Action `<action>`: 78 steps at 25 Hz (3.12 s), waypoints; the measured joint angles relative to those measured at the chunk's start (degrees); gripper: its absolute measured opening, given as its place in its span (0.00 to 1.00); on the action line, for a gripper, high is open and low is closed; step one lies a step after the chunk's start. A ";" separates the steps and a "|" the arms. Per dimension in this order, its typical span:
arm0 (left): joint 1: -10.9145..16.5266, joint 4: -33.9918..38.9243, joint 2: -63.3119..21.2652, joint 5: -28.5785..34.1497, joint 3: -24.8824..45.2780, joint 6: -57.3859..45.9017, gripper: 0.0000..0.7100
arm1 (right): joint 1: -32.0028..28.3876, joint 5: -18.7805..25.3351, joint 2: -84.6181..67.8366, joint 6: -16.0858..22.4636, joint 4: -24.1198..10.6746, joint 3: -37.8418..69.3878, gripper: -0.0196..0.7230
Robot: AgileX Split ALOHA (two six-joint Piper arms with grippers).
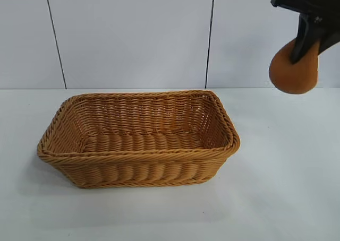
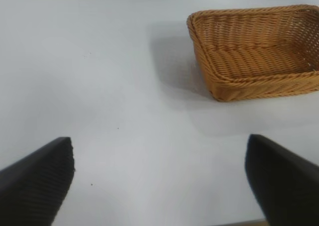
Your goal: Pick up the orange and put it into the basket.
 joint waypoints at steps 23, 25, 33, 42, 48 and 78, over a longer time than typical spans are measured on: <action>0.00 0.00 0.00 0.00 0.00 -0.13 0.93 | 29.83 -14.82 8.62 8.33 0.00 -0.71 0.08; 0.00 0.00 0.00 0.00 0.00 -0.12 0.93 | 29.85 -17.67 11.34 8.62 -0.06 -0.71 0.08; 0.00 0.00 0.00 -0.06 0.00 -0.12 0.93 | 29.85 -22.20 20.09 9.10 0.19 -0.71 0.08; 0.00 0.00 0.00 -0.06 0.00 -0.12 0.93 | 29.85 -21.09 20.33 8.25 0.38 -2.66 0.59; 0.00 0.00 0.00 -0.06 0.00 -0.12 0.93 | 29.85 -11.91 20.33 8.11 -1.84 -10.80 0.94; 0.00 0.00 0.00 -0.06 0.00 -0.18 0.93 | 4.69 5.14 19.97 6.71 -12.44 -26.10 0.96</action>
